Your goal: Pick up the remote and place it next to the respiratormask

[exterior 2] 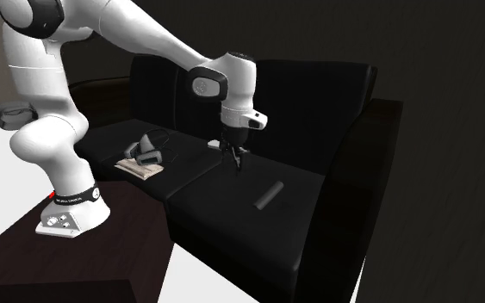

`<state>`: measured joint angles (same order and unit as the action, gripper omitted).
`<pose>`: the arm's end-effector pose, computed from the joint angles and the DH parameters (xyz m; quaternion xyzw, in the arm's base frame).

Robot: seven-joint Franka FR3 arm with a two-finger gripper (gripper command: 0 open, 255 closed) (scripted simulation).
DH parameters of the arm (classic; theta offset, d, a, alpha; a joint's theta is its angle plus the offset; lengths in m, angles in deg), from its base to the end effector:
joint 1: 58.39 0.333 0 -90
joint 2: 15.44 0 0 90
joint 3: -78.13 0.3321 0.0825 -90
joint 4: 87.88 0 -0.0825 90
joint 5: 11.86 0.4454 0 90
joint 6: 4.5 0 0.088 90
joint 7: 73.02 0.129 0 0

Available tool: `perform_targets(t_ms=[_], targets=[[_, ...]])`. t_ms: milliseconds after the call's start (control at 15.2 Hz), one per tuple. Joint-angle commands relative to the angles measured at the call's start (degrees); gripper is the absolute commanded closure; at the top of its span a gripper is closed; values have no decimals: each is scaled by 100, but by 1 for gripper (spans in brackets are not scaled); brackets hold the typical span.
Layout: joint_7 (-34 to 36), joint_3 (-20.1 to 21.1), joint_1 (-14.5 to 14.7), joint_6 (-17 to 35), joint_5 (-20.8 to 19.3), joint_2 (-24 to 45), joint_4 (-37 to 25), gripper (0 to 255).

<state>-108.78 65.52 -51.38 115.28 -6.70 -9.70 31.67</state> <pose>0.5997 -0.0521 0.3299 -0.9702 -0.2364 0.0340 0.0418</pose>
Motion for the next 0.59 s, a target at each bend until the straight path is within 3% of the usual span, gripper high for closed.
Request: perform_targets(t_ms=[0, 528], targets=[[-338, 42, -6, 95, 87, 442, -338, 0], [-1349, 378, -76, 250, 261, 2185, -1919, 0]])
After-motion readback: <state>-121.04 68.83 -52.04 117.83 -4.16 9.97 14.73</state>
